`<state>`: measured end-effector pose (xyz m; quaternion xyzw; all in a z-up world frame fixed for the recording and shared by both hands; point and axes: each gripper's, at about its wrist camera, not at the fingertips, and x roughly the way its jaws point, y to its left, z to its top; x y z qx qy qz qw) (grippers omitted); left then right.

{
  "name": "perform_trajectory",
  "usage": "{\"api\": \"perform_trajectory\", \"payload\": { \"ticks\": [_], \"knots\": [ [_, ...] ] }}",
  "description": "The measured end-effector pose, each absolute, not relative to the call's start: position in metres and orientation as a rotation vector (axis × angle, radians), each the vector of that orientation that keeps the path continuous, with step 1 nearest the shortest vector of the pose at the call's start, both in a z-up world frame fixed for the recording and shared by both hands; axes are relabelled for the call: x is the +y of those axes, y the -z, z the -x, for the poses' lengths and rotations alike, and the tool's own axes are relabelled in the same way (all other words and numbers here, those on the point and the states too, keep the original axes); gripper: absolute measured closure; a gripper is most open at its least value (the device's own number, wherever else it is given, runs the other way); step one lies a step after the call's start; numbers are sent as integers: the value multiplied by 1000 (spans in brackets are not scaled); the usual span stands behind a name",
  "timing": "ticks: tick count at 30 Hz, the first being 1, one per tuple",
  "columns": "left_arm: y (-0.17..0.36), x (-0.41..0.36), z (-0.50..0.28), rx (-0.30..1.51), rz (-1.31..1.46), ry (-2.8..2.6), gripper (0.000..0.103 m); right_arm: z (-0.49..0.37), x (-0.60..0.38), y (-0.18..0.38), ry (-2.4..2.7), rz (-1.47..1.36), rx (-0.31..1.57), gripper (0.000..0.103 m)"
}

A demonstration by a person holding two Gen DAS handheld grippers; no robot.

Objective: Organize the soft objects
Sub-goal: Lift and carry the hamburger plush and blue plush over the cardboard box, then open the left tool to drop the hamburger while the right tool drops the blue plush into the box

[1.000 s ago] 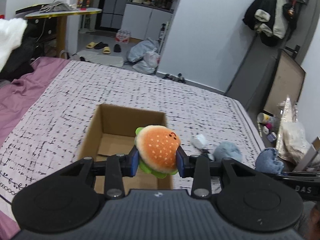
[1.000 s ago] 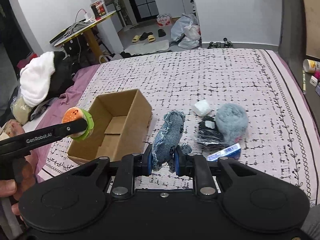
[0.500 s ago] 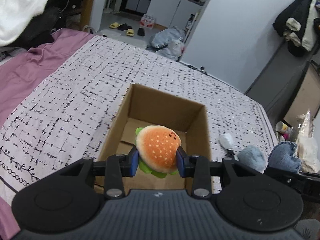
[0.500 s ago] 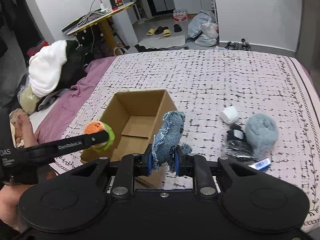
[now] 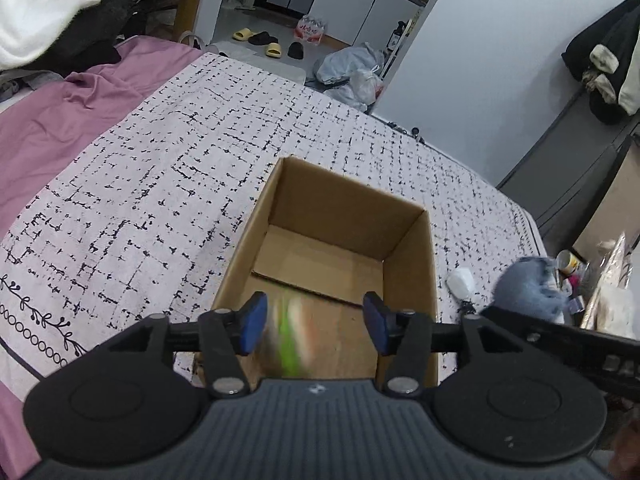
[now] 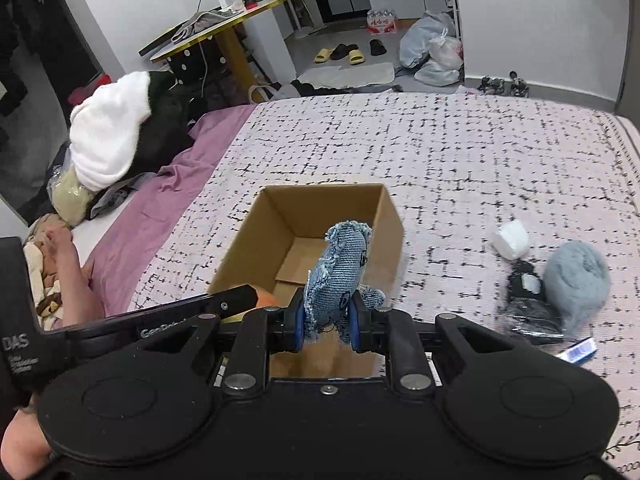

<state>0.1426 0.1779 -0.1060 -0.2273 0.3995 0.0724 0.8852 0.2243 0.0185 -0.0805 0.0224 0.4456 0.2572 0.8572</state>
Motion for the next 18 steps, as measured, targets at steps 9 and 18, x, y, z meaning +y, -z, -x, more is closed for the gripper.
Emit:
{"api": "perform_trajectory", "payload": {
  "ticks": [9,18],
  "knots": [
    [86,188,-131,792,471,-167,33,-235,40,100,-552,-38,1000,82],
    [72,197,-123,768,487,-178,24,-241,57,117,-575,-21,1053,82]
  ]
}}
